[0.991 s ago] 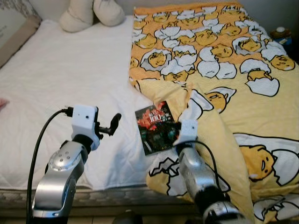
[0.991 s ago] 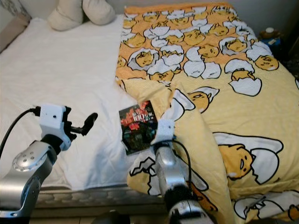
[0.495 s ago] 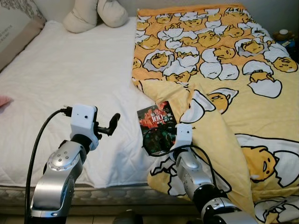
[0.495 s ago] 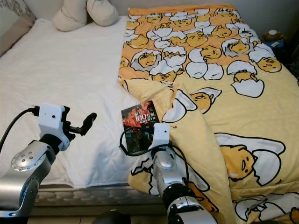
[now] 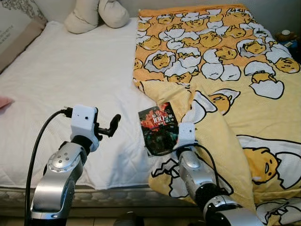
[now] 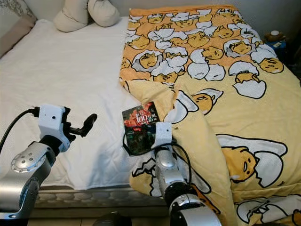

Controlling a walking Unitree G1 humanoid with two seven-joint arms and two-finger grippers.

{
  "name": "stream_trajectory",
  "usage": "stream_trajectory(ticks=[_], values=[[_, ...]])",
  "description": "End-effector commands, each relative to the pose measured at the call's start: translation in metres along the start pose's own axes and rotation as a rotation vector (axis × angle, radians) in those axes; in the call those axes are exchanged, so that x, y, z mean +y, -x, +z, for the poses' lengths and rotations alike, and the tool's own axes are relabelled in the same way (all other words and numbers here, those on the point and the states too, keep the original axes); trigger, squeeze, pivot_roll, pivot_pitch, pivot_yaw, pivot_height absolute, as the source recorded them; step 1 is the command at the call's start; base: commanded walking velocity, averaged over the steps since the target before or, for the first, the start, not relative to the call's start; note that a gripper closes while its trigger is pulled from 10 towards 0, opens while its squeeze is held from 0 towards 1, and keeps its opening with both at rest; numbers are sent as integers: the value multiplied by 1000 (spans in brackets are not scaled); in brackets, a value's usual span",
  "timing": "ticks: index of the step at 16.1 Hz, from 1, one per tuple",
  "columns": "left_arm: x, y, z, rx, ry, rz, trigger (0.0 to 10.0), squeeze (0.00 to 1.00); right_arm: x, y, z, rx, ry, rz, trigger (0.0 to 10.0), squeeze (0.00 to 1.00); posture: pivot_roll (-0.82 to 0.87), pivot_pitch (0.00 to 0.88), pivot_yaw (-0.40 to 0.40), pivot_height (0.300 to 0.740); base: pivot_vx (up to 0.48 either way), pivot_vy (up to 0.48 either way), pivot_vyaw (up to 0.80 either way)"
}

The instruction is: Clean up the room

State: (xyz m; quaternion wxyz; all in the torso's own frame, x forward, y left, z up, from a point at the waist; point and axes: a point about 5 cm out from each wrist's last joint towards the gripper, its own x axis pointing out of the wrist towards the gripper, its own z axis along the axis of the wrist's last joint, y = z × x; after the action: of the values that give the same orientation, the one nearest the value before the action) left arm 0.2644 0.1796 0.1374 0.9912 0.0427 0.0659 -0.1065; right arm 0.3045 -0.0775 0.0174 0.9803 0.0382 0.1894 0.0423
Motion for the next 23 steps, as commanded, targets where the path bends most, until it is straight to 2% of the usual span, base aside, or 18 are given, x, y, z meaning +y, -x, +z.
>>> stream_trajectory(ticks=[1, 3, 4, 7, 8, 9, 10, 11, 16, 19, 20, 23], values=[[3, 0, -1, 5, -12, 2, 10000, 0, 4, -2, -1, 35, -19, 9, 10000, 0, 133, 26, 130, 740, 0, 0, 0], [-1, 0, -2, 20, -4, -20, 10000, 0, 7, -1, -11, 139, -147, 31, 10000, 0, 142, 28, 129, 740, 0, 0, 0], [-3, 0, -5, 37, 4, -45, 10000, 0, 10, -2, -11, 157, -190, 53, 10000, 0, 147, 29, 129, 740, 0, 0, 0], [-12, 4, -10, 66, 12, -106, 10000, 0, 21, -4, -4, 165, -246, 128, 10000, 0, 153, 34, 128, 740, 0, 0, 0], [-13, 5, -10, 66, 13, -112, 10000, 0, 25, -5, -2, 166, -263, 159, 9137, 0, 155, 38, 127, 740, 0, 0, 0], [-14, 6, -10, 67, 13, -113, 10000, 0, 28, -5, -1, 169, -275, 176, 7608, 0, 155, 38, 127, 740, 0, 0, 0], [-15, 6, -11, 70, 15, -117, 10000, 0, 30, -6, 1, 174, -291, 196, 275, 0, 154, 39, 125, 740, 0, 0, 0], [-16, 6, -12, 74, 17, -123, 10000, 0, 31, -6, 1, 178, -306, 206, 0, 0, 153, 39, 124, 740, 0, 0, 0], [-22, 4, -15, 85, 27, -145, 10000, 0, 36, -6, 6, 152, -360, 255, 0, 0, 134, 45, 119, 740, 0, 0, 0], [-25, 1, -16, 86, 32, -152, 10000, 0, 39, -10, 19, 106, -414, 282, 0, 0, 125, 46, 117, 740, 0, 0, 0], [-26, 0, -16, 84, 34, -152, 10000, 0, 43, -12, 28, 75, -466, 304, 0, 0, 118, 42, 112, 740, 0, 0, 0], [-27, -3, -16, 81, 38, -148, 10000, 0, 48, -13, 41, 22, -509, 353, 0, 0, 109, 38, 108, 740, 0, 0, 0]])
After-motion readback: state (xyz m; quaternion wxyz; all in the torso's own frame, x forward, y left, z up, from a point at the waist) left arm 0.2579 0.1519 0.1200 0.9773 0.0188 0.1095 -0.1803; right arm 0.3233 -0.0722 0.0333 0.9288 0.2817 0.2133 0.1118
